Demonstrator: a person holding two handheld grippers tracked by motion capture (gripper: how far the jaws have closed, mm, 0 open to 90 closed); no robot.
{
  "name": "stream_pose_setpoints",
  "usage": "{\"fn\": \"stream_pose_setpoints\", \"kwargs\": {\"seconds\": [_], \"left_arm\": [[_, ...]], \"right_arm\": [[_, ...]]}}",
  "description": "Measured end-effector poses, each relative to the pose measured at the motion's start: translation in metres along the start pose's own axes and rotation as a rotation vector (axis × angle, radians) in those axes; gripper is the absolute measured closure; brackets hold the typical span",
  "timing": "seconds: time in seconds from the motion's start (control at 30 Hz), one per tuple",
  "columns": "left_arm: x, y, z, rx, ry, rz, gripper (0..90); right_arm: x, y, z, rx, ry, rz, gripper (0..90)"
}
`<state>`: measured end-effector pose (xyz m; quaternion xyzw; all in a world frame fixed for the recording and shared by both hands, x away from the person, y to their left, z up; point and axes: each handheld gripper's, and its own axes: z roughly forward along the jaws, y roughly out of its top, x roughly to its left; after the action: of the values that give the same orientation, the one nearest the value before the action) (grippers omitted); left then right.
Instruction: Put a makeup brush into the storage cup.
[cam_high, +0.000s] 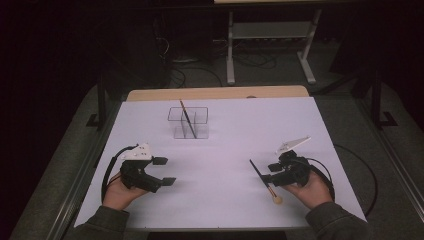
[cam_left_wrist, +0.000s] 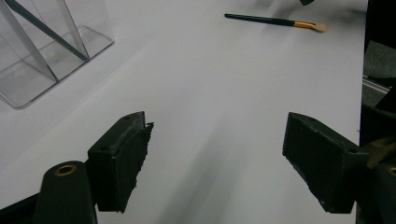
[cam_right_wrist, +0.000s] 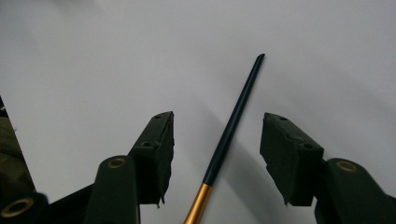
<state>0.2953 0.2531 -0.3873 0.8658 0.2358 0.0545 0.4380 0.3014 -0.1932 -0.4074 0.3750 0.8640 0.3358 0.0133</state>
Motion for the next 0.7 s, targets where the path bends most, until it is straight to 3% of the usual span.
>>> {"fn": "stream_pose_setpoints", "kwargs": {"seconds": [0.7], "left_arm": [[0.001,-0.001,0.000,0.009,0.001,-0.009,21.6]], "right_arm": [[0.001,-0.015,0.010,0.043,-0.025,0.030,50.3]]}}
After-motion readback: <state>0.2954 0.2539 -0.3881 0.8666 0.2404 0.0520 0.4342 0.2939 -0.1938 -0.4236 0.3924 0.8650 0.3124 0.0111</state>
